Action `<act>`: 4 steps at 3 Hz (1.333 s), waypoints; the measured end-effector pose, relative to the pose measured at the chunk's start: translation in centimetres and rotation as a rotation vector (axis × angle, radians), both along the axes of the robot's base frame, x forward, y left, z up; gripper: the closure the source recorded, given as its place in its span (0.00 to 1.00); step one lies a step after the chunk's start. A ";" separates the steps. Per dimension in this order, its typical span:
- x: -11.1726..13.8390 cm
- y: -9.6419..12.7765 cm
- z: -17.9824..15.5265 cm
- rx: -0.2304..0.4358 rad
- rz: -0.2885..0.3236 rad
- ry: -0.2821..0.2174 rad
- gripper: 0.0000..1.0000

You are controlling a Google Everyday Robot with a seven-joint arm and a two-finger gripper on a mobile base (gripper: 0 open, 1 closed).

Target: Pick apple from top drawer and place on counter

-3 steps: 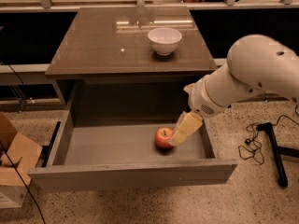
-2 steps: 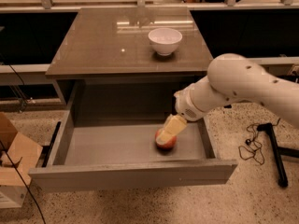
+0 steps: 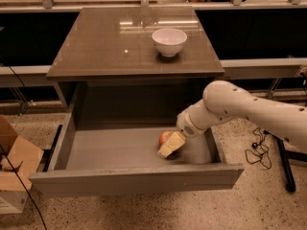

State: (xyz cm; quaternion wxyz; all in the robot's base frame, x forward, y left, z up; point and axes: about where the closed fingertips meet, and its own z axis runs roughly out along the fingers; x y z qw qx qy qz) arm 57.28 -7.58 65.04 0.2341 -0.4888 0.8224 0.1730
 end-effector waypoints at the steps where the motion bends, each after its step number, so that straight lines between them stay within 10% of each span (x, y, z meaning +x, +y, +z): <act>1: -0.5 -1.0 -2.7 0.002 -0.026 0.053 0.00; 2: -0.8 -0.5 -4.6 0.034 -0.042 0.107 0.18; 4: -0.6 1.8 -1.2 0.098 -0.013 0.028 0.65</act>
Offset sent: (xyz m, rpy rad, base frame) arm -0.0108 -0.0023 -0.0660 0.0732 0.1676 -0.0677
